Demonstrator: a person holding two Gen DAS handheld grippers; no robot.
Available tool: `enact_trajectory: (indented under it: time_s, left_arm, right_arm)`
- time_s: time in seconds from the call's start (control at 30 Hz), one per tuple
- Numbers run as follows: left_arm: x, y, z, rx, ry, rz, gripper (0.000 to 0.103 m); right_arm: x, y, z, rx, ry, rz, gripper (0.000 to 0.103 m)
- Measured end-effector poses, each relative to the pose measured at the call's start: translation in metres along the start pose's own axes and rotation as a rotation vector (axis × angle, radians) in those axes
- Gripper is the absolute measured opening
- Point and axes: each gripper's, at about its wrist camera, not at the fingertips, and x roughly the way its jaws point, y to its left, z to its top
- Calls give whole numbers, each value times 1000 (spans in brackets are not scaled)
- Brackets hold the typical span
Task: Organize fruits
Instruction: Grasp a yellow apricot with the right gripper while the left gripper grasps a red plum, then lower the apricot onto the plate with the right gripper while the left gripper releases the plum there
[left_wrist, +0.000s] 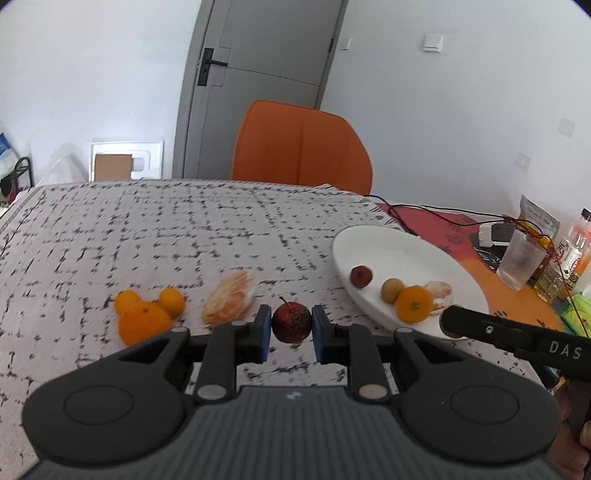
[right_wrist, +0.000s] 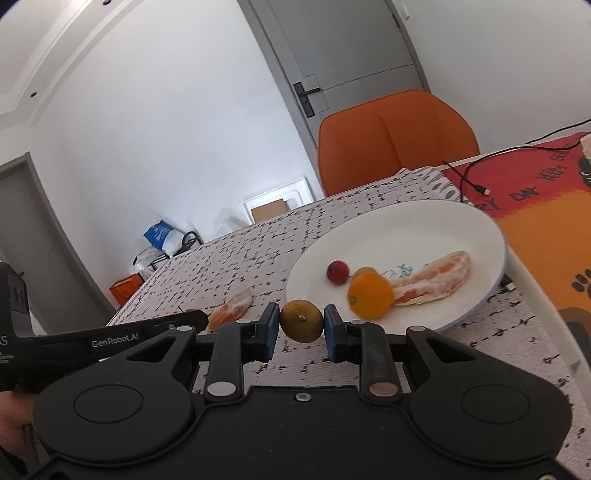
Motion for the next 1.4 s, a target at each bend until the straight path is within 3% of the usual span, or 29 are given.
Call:
enact_trajectory:
  time_s: [0.57, 0.73, 1.4]
  left_arm:
    - [25, -38, 16, 82, -4, -75, 21]
    - [33, -45, 19, 95, 0, -88, 21]
    - [48, -67, 32, 121, -14, -118, 24]
  right_arm:
    - [-12, -36, 7, 56, -49, -89, 25]
    - [-14, -42, 7, 68, -65, -111, 31]
    - [-20, -51, 7, 80, -71, -111, 31]
